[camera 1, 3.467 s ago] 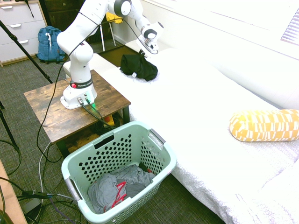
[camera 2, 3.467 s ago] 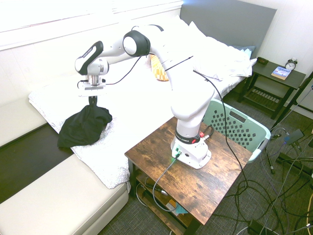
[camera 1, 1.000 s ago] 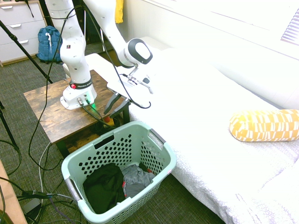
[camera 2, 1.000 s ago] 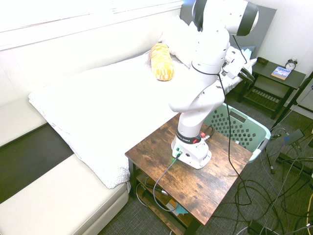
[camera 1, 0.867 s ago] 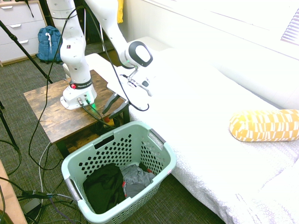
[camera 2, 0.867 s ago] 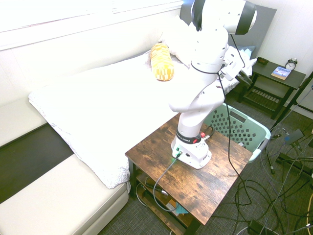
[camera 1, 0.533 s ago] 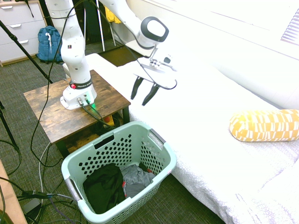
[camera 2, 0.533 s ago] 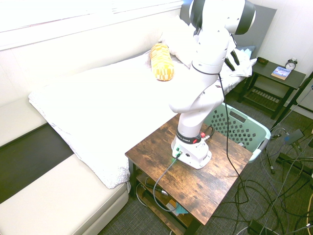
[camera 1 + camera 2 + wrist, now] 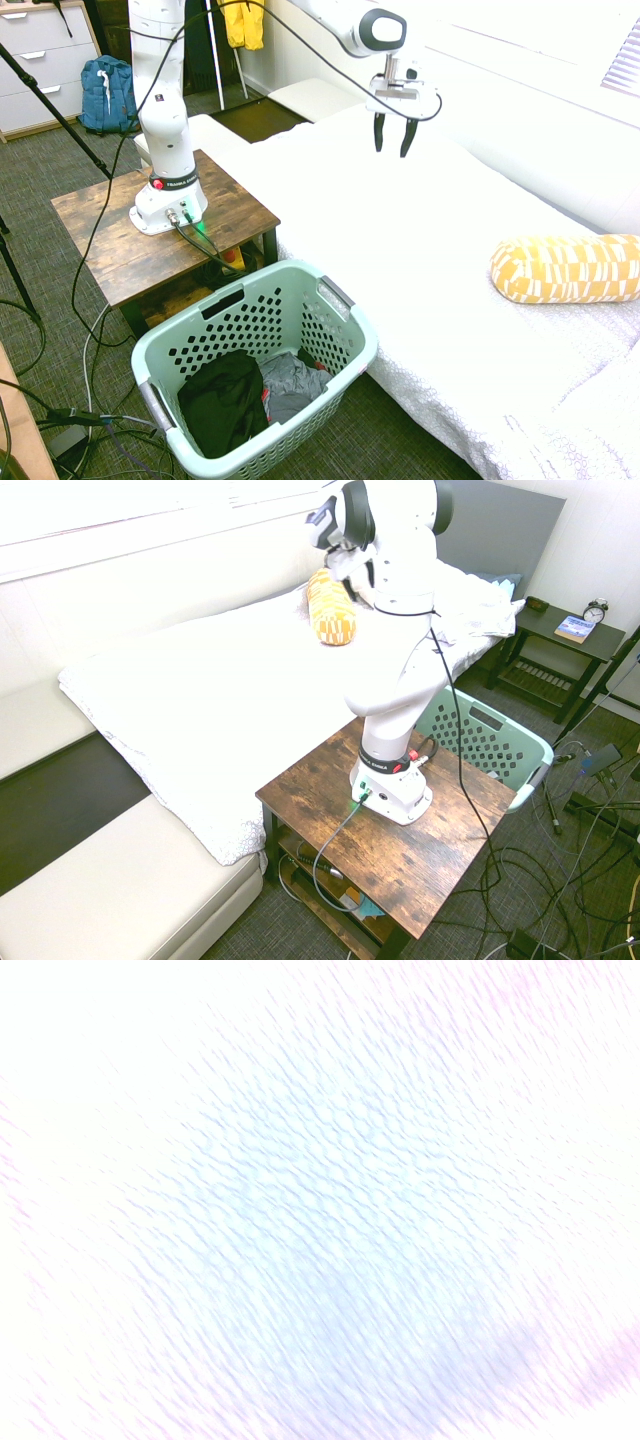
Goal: Put my clothes in the laundry bag
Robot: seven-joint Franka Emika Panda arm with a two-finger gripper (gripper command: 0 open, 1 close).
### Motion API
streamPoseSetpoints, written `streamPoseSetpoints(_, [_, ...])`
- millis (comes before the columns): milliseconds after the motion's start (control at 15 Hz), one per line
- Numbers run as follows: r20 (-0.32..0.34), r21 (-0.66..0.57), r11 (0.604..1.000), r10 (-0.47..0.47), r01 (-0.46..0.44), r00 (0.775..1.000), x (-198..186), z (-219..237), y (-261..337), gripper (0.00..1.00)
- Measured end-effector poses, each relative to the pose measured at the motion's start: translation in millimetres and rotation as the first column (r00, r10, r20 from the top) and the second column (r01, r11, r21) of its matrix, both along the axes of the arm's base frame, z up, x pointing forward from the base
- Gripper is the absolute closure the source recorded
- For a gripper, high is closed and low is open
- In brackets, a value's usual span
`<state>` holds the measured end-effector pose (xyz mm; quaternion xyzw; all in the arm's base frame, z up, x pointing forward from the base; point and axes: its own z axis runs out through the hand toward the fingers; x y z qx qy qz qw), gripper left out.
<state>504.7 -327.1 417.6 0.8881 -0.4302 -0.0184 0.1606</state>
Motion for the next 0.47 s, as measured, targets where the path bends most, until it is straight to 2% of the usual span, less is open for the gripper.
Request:
streamPoseSetpoints(67, [0.068, 0.026, 0.999, 0.027, -0.029, 0.997, 35, -6, 51, 0.00])
streamPoseSetpoints(200, [0.176, 0.068, 0.987, 0.130, -0.143, 0.976, 88, -30, 166, 0.00])
streamPoseSetpoints(333, [0.266, 0.072, 0.956, 0.256, -0.283, 0.929, 115, -53, 274, 0.00])
streamPoseSetpoints(400, [0.313, 0.097, 0.940, 0.282, -0.327, 0.907, 120, -56, 316, 0.00])
streamPoseSetpoints(467, [0.346, 0.155, 0.922, 0.287, -0.356, 0.893, 120, -57, 350, 0.00])
